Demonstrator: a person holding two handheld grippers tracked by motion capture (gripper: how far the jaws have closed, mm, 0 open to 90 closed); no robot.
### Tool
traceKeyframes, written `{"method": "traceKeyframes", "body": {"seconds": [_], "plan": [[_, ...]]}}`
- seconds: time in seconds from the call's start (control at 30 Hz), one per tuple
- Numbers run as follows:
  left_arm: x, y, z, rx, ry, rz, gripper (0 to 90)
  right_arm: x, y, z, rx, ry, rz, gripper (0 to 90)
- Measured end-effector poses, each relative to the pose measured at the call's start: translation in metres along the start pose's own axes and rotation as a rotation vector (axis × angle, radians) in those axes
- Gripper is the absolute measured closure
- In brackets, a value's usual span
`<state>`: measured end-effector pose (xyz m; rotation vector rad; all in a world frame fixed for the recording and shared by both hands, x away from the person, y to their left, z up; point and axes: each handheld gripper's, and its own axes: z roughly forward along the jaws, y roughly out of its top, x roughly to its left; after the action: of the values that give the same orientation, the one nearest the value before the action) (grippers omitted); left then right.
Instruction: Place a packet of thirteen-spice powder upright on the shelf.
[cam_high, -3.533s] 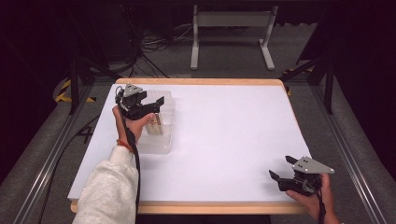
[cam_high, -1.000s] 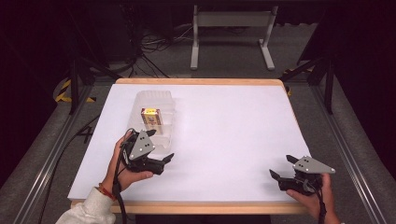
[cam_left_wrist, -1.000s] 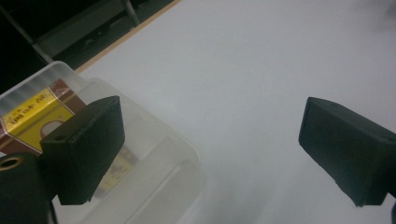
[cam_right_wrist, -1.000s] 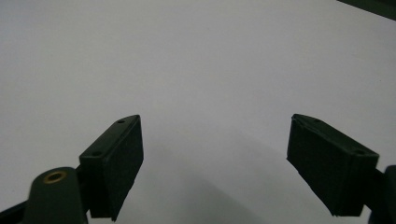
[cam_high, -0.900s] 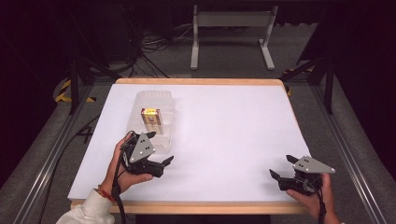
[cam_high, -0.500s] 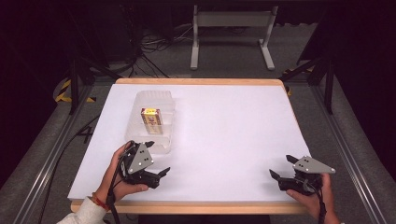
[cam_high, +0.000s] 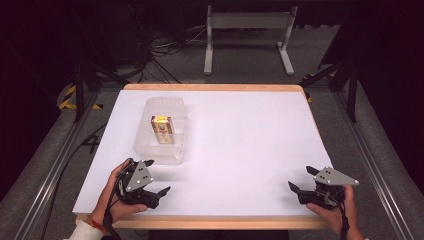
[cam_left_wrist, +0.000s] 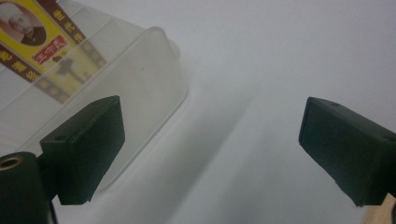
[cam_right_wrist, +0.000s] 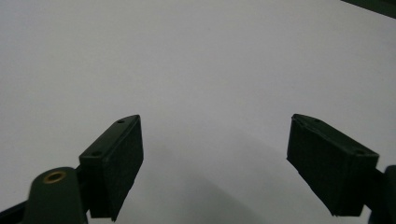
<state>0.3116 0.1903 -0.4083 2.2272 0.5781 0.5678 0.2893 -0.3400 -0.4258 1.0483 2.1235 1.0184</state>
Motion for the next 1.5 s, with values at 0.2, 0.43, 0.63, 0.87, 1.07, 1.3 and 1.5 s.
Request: {"method": "traceKeyframes", "body": {"seconds": [0.2, 0.43, 0.63, 0.87, 1.07, 1.3, 1.5], "plan": [[0.012, -0.021, 0.0, 0.008, 0.005, -0.075, 7.6, 0.0, 0.001, 0.001, -0.003, 0.001, -0.002, 19.4], [0.031, -0.05, -0.007, -0.022, 0.028, -0.216, 6.8, -0.001, 0.005, 0.003, -0.023, 0.013, -0.013, 19.4], [0.046, -0.07, -0.009, -0.054, 0.038, -0.353, 6.2, 0.0, 0.007, 0.001, -0.034, 0.017, -0.023, 19.4], [0.047, -0.075, -0.013, -0.089, 0.056, -0.384, 4.5, 0.003, 0.01, -0.001, -0.052, 0.008, -0.027, 19.2], [0.047, -0.075, -0.013, -0.101, 0.075, -0.38, 4.1, 0.002, 0.009, 0.0, -0.054, 0.008, -0.029, 19.0], [0.045, -0.073, -0.012, -0.094, 0.095, -0.366, 4.7, -0.001, 0.008, 0.001, -0.054, 0.012, -0.018, 18.9], [0.044, -0.071, -0.012, -0.105, 0.081, -0.381, 6.0, -0.001, 0.007, 0.001, -0.053, 0.013, -0.016, 18.3]]}}
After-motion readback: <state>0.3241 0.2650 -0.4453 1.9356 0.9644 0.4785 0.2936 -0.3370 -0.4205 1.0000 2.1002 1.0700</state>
